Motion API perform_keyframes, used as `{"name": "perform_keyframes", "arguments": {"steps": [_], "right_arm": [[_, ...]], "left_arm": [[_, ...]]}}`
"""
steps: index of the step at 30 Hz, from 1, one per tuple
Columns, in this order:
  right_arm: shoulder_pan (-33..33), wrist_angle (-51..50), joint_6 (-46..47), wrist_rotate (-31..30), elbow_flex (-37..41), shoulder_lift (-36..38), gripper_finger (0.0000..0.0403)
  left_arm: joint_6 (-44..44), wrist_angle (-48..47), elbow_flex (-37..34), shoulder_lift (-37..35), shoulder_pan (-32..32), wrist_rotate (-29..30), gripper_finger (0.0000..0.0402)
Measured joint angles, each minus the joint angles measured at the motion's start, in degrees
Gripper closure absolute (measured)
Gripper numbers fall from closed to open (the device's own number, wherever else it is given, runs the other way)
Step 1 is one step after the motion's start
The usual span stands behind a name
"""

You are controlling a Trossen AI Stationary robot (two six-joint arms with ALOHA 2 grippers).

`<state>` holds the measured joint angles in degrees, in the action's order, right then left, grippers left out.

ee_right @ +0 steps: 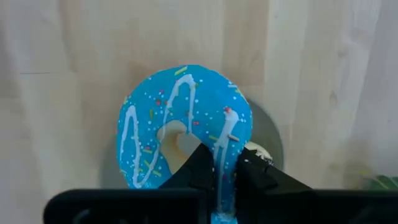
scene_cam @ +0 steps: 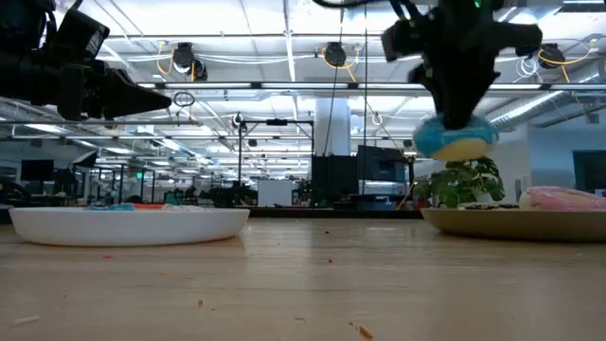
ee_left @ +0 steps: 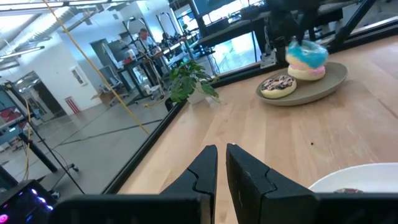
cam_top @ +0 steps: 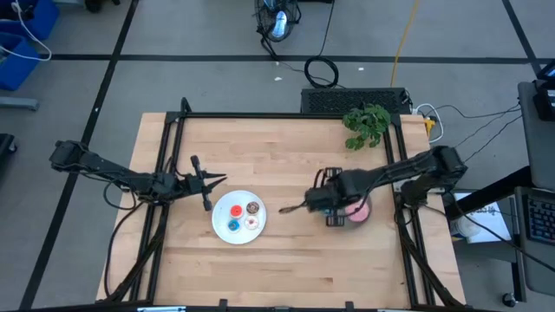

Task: Pick & Place donuts
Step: Put the big blue donut on the gray plate

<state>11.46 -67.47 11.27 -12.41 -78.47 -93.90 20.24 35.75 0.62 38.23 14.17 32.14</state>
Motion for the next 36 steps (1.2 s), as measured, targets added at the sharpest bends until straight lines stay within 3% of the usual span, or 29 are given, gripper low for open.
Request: {"name": "perform_keyframes", "arguments": {"steps": [5,12,20,25,30,36], "right_arm": [[-5.27,6.5,-0.15,1.91,12.11,7.02,0.0383],[-7.56,14.81,0.39,5.22,23.16,7.2,0.0381],[-5.35,16.3,1.34,3.39,22.63,6.16,0.0381],[-4.79,17.86,1.5,7.61,22.02,6.1,0.0381],[-3.9,18.62,1.55,8.05,23.48,6.09,0.0379],[-3.67,19.22,1.92,6.97,24.19,6.07,0.0339]], "left_arm": [[0.05,0.0,0.0,0.0,0.0,0.0,0.036],[0.09,0.69,0.0,0.0,-0.04,0.35,0.036],[0.1,0.77,0.0,-0.01,-0.04,0.43,0.036],[0.12,0.77,0.0,-0.02,-0.04,0.44,0.036],[0.12,0.69,0.0,0.0,-0.04,0.44,0.036],[0.14,0.69,0.0,0.0,-0.04,0.45,0.036]]}}
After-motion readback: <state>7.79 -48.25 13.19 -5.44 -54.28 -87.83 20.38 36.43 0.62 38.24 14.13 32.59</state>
